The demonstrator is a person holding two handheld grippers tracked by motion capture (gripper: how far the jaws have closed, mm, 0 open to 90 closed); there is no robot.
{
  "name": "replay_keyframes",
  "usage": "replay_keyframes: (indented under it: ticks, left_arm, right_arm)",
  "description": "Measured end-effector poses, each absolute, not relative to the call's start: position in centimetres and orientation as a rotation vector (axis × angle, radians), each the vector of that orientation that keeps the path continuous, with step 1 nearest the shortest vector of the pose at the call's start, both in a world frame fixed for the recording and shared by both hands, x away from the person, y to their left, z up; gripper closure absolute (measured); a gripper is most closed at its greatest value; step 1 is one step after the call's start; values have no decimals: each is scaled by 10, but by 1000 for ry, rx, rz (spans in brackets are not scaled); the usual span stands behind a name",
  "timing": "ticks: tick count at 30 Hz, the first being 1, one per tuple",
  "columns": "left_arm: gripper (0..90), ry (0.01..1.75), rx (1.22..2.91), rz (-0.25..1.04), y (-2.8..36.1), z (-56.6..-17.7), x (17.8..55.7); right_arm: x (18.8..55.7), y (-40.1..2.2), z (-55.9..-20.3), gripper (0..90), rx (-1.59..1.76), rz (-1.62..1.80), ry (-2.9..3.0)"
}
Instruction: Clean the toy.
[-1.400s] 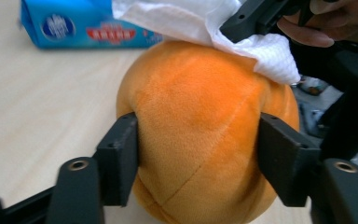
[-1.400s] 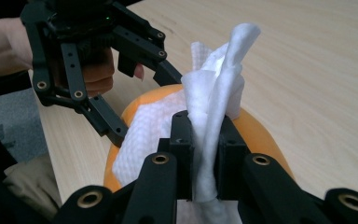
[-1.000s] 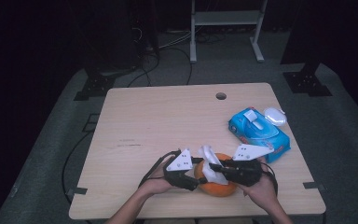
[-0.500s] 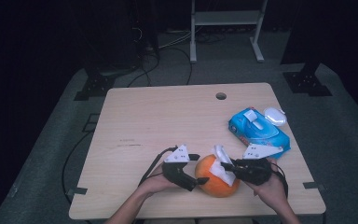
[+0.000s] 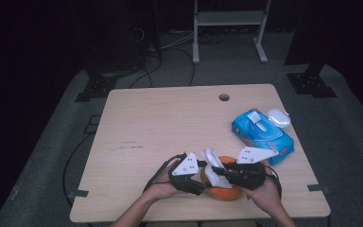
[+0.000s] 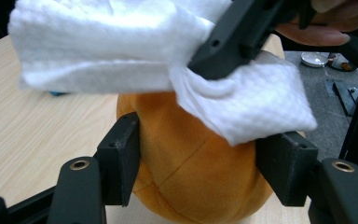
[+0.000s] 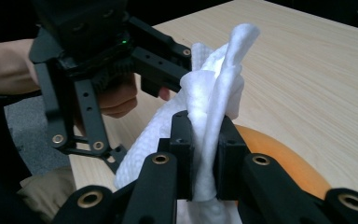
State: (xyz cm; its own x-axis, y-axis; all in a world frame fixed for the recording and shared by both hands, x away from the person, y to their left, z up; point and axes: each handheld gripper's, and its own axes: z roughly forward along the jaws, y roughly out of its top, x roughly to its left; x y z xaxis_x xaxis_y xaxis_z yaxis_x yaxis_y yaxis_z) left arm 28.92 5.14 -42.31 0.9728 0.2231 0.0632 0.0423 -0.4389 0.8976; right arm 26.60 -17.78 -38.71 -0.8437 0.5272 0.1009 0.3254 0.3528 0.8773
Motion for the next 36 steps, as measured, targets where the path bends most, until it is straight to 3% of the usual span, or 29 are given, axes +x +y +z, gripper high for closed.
replay_keyframes:
  ticks: [7, 12, 14, 18, 24, 32, 36]
  left_arm:
    - [345, 209, 2022, 180, 55, -427, 294]
    - [170, 324, 1989, 76, 53, -430, 302]
    - [179, 321, 2003, 54, 53, -433, 303]
    - [314, 261, 2021, 111, 52, -433, 297]
    - [338, 199, 2041, 162, 51, -431, 292]
    - [339, 234, 2049, 130, 62, -437, 301]
    - [235, 249, 2035, 108, 62, -434, 304]
  right_arm:
    - [277, -202, -392, 796, 878, 1433, 2361]
    - [276, -201, -396, 798, 884, 1410, 2376]
    - [274, -196, -395, 799, 862, 1388, 2384]
    - [271, -186, -393, 799, 830, 1403, 2399]
    - [266, -173, -390, 797, 761, 1380, 2419]
    - [278, -212, -397, 797, 921, 1356, 2376]
    - [276, -210, -401, 799, 917, 1360, 2378]
